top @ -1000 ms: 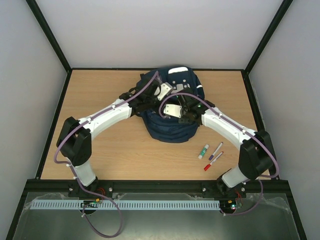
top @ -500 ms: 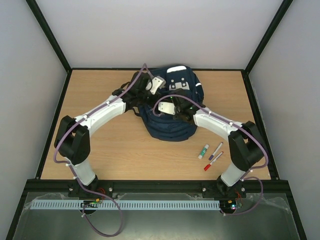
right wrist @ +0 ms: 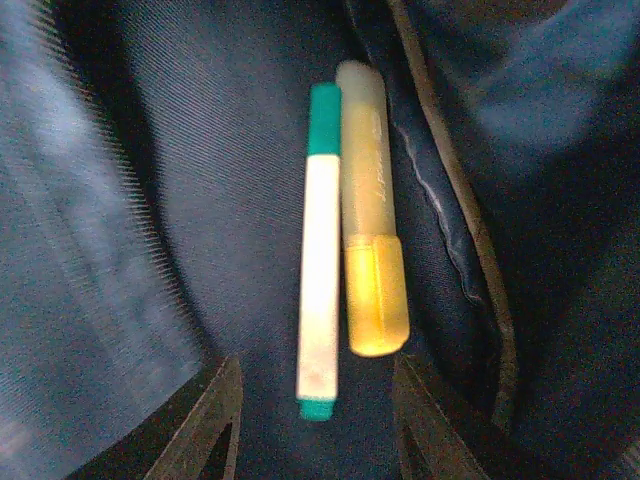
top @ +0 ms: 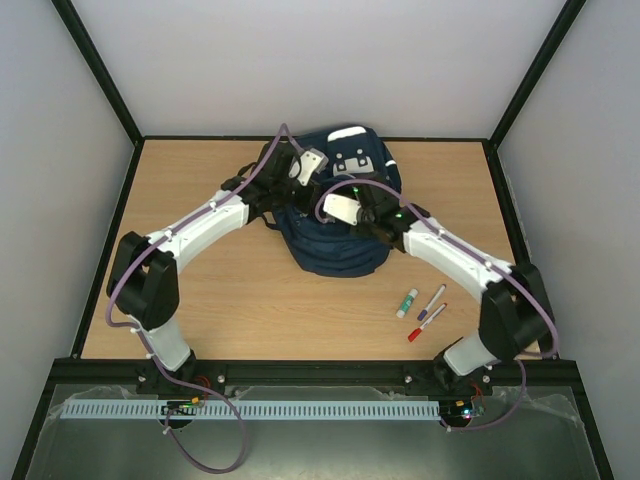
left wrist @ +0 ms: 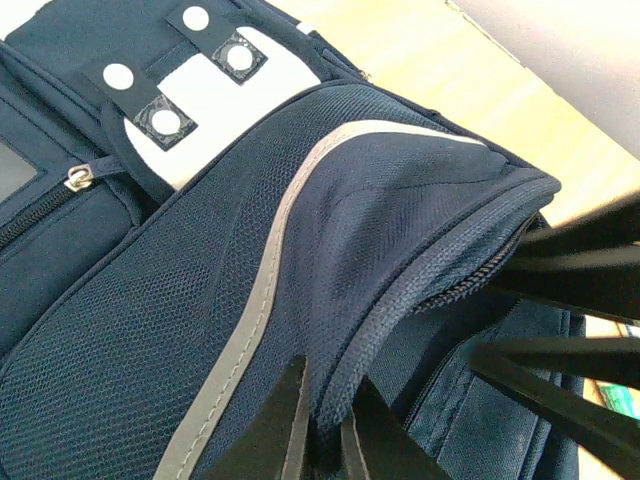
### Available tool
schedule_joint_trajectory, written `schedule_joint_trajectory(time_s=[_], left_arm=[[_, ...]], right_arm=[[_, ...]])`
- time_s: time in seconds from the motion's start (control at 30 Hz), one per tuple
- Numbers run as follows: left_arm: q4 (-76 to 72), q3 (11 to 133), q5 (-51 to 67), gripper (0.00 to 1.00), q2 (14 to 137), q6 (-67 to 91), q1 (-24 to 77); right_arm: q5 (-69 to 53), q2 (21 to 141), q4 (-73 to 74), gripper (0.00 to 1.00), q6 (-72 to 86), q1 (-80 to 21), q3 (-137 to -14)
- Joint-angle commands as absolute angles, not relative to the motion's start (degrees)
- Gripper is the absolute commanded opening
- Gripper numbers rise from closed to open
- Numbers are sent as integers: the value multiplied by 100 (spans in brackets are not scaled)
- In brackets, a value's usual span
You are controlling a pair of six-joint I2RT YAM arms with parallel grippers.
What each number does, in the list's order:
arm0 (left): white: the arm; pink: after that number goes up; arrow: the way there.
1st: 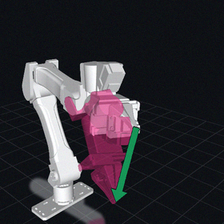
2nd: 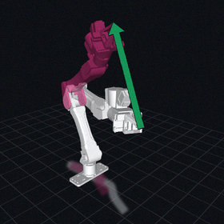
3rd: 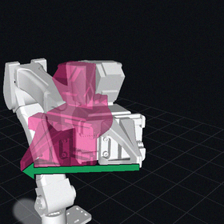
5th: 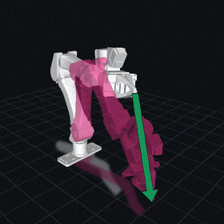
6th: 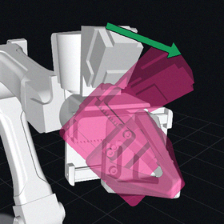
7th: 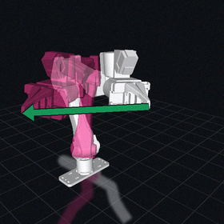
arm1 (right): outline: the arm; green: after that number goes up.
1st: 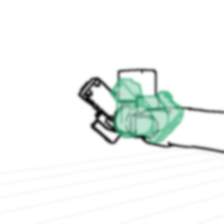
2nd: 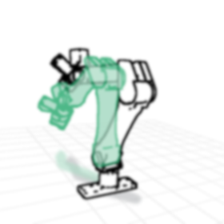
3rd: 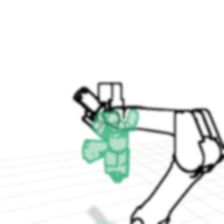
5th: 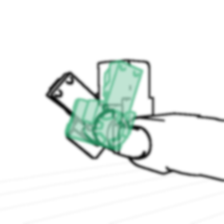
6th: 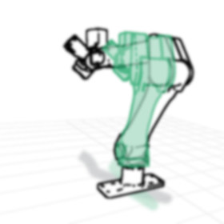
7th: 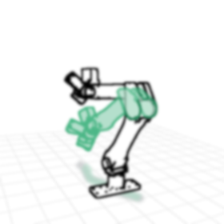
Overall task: Pack the student bag
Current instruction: Place the stationery in the student bag, then pick up the stationery from the center of the board.
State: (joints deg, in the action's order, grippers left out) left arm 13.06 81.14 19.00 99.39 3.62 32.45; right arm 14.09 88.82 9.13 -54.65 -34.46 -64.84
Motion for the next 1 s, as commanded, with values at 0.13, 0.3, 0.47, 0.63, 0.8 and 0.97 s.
schedule_joint_trajectory(time_s=[0.13,0.3,0.47,0.63,0.8,0.97], left_arm=[[676,8092,2198,3,9477,604,3223],[549,7969,2176,3,9488,817,3249],[686,7923,2067,3,9517,989,3379],[752,7556,1737,3,9178,1010,3485],[661,7338,1657,3,8964,1011,3536],[685,7273,1683,3,8983,981,3606]], right_arm=[[-410,7362,3139,43,-4371,-3436,-6056],[-446,6747,3559,42,-4058,-3428,-5365],[-352,6243,3943,40,-3671,-3385,-4758],[71,6017,4634,40,-3246,-3375,-4704],[283,5767,4866,41,-3207,-3157,-4227],[451,5669,4728,44,-3322,-3023,-3790]])
